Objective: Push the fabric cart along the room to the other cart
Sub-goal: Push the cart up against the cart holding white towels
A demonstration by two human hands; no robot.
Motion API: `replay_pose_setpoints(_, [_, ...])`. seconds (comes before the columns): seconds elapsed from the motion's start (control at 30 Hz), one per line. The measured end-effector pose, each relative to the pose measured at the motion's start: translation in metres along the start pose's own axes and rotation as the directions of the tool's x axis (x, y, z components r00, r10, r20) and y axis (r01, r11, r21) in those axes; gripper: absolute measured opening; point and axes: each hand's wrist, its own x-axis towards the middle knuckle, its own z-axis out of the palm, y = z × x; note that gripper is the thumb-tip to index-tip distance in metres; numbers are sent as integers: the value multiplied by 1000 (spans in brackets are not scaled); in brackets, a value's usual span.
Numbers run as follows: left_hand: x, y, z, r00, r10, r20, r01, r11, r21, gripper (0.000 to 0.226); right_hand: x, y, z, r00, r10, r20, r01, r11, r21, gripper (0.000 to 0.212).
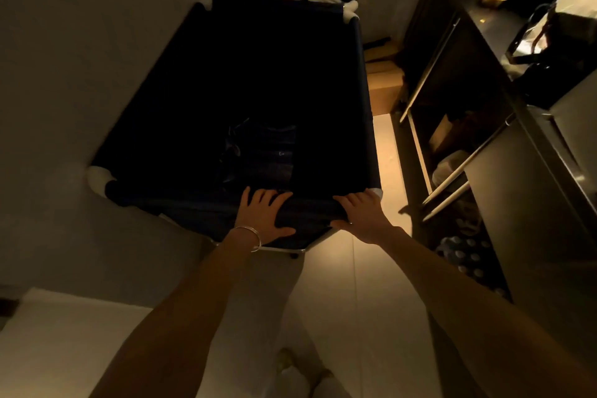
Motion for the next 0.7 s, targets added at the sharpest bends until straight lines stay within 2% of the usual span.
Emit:
replay_pose_setpoints(0.1, [10,-5,-2,1000,-5,25,5,1000,-3,75,9,-6,2,1000,-4,-20,4,1000,-22,100])
replay_pose_setpoints(0.17, [13,-5,-1,1000,-13,26,14,1000,-12,62,9,-6,3,1000,-8,-17,7,999,-35,107])
replay_pose_setpoints(0.27, [13,-3,0,999,-45,-30,43,998,-43,58,10,-9,5,998,8,-67,-10,1000,-22,116])
replay_pose_setpoints(0.53, [19,-3,2,996,-65,-56,62,997,-47,51,14,-13,5,994,56,-97,-59,998,-27,121])
replay_pose_setpoints(0.7, [25,-5,-2,997,-64,-31,63,998,-26,52,25,-19,4,992,86,-92,-92,993,-67,100])
